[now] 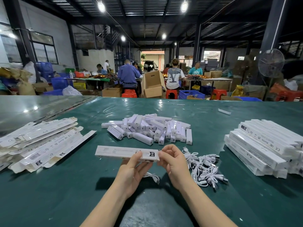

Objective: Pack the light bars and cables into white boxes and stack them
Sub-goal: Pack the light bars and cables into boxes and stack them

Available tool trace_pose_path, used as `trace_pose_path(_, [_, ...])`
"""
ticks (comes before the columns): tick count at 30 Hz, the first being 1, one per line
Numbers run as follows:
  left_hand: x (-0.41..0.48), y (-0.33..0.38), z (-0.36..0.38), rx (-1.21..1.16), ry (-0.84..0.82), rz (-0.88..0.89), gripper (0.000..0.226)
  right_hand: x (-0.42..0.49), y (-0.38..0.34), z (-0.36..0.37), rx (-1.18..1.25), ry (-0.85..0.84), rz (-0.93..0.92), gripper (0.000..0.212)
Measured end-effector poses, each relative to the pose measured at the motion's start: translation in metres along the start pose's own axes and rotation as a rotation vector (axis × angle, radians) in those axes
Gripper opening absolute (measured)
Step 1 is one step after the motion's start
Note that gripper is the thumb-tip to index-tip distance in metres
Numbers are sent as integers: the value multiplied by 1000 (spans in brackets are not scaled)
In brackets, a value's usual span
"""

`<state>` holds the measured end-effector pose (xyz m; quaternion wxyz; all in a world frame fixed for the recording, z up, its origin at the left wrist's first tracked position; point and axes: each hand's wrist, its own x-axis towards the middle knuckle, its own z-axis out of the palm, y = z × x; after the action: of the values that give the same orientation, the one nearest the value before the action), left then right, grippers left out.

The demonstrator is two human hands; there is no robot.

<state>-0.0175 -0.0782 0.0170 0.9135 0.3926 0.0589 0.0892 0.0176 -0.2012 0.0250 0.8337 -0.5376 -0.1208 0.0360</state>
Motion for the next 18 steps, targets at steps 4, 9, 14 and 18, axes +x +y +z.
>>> trace_pose_path(4, [-2,0,1,1,-11,-20,14,-1,2,-1,-31,-43,-1,23])
trace_pose_path(9, [-4,5,2,-2,-37,-24,16,-1,2,-2,-12,-91,-24,22])
trace_pose_path(14, [-3,6,3,22,-29,-2,20,-1,2,-3,6,-50,-21,23])
trace_pose_path(18, [-3,2,6,12,-9,87,15,-1,1,-1,66,42,-2,16])
